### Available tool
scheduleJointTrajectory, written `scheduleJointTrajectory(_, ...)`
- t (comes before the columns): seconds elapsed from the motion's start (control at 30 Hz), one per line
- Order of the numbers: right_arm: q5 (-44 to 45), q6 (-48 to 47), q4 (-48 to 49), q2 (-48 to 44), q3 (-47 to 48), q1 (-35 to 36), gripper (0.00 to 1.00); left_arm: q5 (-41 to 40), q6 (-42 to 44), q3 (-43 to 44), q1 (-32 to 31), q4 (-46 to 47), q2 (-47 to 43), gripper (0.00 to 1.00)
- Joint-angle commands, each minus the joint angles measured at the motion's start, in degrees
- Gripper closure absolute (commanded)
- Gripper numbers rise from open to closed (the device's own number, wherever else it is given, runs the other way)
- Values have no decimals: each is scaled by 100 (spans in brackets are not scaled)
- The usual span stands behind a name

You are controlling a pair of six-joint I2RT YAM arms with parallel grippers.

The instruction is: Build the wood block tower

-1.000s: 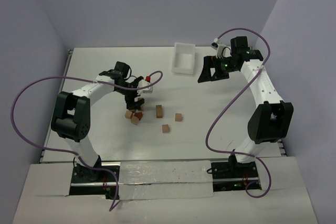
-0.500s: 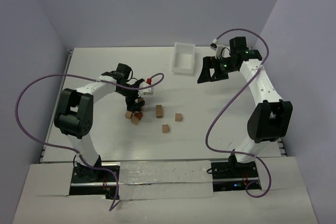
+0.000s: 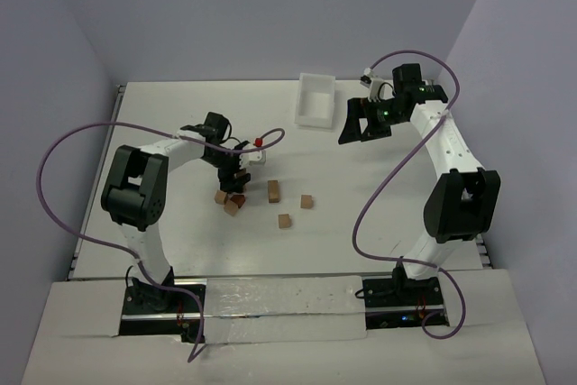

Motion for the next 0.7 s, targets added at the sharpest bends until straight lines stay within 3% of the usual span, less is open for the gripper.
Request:
scheduleJointTrajectory(0.0, 15, -59, -60, 20, 222, 51, 0, 115, 98, 229, -27, 203, 34, 24)
scheduleJointTrajectory(0.4, 48, -27, -42, -135, 195, 51, 0, 24, -255, 250, -154, -15, -612, 51)
scheduleJointTrajectory(0.67, 98, 33, -77, -260, 243, 51, 0, -247, -1910, 524, -980, -229, -1553, 65)
